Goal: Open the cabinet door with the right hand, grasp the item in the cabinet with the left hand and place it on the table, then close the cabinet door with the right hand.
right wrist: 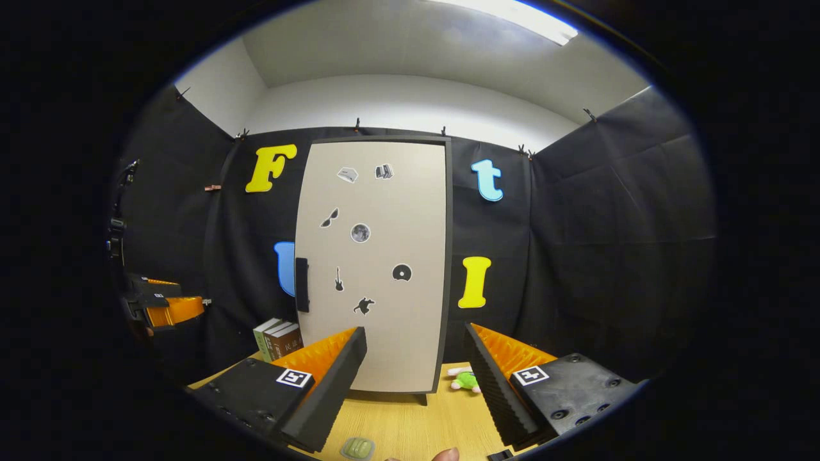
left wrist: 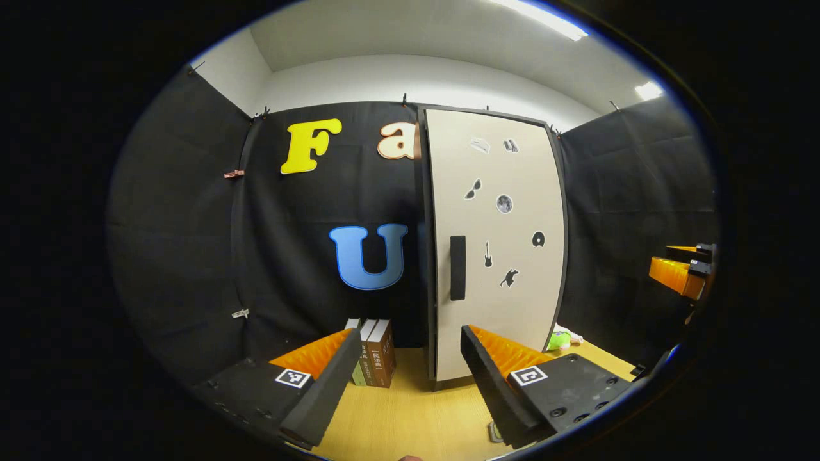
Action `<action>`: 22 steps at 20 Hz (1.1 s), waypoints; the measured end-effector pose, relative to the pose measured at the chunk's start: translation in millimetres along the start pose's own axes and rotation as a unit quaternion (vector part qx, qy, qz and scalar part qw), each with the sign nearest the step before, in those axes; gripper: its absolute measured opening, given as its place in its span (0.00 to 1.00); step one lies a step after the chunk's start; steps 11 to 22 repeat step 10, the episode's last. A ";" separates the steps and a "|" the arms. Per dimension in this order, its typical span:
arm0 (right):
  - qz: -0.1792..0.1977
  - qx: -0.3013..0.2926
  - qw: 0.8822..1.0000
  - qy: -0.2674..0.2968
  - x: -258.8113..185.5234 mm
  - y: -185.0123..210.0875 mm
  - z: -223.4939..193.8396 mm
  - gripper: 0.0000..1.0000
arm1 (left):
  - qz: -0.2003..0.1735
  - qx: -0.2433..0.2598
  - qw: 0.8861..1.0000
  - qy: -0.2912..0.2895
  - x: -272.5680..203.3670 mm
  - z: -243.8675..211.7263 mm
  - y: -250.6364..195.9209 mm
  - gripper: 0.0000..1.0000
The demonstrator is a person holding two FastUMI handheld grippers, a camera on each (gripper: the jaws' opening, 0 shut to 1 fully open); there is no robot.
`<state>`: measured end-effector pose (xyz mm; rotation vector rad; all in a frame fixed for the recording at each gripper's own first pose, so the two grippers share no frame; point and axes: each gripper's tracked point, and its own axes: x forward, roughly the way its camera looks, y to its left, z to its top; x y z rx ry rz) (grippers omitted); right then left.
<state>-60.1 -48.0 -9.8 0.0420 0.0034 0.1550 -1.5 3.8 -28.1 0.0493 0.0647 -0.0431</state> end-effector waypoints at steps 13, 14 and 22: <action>-0.021 -0.018 1.000 -0.013 12.8 25.5 4.9 0.98 | -0.031 -0.015 0.999 0.003 8.1 -5.3 10.8 0.97; -0.021 -0.018 1.000 -0.013 12.8 25.5 4.9 0.98 | -0.031 -0.015 0.999 0.003 8.1 -5.3 10.8 0.97; -0.021 -0.018 1.000 -0.013 12.8 25.5 4.9 0.98 | -0.031 -0.015 0.999 0.003 8.1 -5.3 10.8 0.97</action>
